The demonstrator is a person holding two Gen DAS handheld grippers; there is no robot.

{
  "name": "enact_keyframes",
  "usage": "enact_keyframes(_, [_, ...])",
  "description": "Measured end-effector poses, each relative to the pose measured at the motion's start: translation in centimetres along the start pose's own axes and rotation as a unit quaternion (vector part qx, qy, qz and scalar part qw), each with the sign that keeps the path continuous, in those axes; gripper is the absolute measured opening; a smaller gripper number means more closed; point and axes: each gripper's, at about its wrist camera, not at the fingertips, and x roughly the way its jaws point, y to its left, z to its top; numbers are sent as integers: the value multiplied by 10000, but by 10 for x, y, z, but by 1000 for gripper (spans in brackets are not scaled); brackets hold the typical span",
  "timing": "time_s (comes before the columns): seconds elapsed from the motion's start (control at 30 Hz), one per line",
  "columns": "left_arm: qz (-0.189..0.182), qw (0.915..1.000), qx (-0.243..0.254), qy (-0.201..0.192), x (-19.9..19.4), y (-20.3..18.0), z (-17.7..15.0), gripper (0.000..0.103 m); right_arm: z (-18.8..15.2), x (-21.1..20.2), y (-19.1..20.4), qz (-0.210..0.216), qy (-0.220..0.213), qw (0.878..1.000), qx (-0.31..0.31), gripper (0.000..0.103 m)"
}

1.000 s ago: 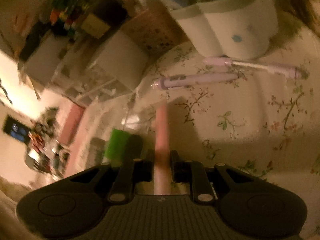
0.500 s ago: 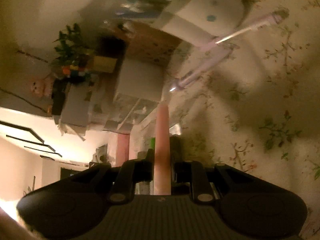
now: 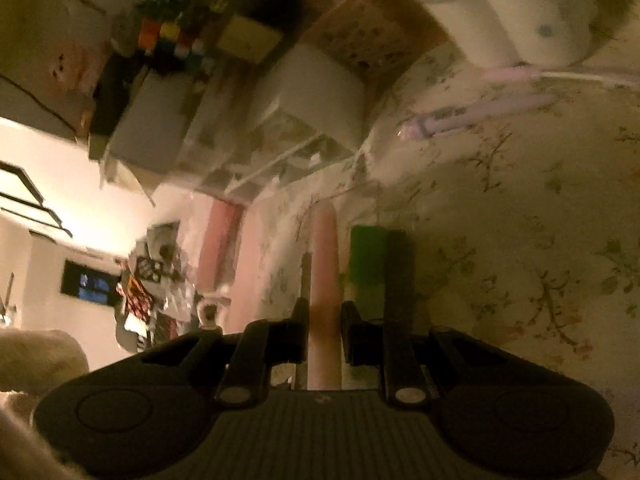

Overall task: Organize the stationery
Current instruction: 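Carry the pink highlighter to the tray and lower it in, then open the right tool and move it over the lilac pen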

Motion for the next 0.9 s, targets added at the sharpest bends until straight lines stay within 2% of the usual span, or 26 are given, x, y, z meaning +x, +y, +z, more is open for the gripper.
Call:
enact_keyframes(0.2, [2,10000,0,0,0,0,0,73,-3,10,9,-124,183,9997,-139,21])
enact_keyframes(0.57, [-1,10000,0,1,0,0,0,73,-9,21,16,9,346,9985,-429,23])
enact_keyframes(0.8, [-3,10000,0,0,0,0,0,73,2,0,-6,306,17,9995,-54,24])
enact_keyframes(0.9, [-2,10000,1,1,0,0,0,73,9,-18,-17,274,-407,9988,37,30])
